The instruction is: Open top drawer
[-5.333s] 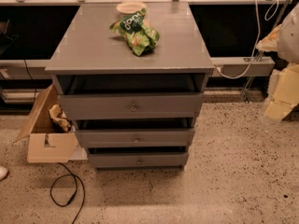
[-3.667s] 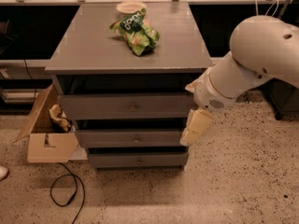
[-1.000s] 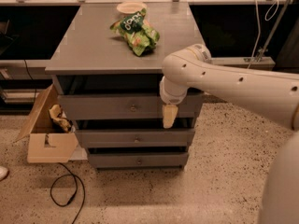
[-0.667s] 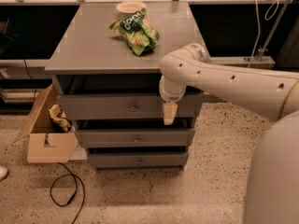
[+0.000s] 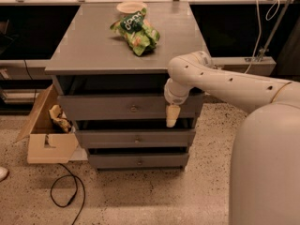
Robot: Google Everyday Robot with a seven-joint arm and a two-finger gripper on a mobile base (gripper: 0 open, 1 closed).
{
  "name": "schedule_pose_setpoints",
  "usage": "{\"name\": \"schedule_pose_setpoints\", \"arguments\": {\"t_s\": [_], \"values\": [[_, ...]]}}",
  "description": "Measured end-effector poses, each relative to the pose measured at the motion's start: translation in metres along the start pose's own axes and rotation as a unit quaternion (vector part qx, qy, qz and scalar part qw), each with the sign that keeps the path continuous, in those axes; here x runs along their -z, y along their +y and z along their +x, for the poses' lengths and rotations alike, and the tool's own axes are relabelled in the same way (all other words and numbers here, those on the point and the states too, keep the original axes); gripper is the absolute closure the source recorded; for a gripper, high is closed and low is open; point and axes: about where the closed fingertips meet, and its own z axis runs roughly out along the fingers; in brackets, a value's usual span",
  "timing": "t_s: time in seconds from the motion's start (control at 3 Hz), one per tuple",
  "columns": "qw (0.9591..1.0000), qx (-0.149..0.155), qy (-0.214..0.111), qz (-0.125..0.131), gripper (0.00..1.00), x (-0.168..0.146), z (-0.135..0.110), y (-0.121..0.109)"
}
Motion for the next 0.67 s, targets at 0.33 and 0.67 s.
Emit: {"name": "schedule_pose_setpoints", "arguments": {"t_s": [0.33,0.67], "values": [[0.9997,-0.022,-0.013,-0.007,0.19,-0.008,0.009,0.013],[0.9996,-0.024,-0.012,0.001,0.43,0.002,0.010,0.026]]}}
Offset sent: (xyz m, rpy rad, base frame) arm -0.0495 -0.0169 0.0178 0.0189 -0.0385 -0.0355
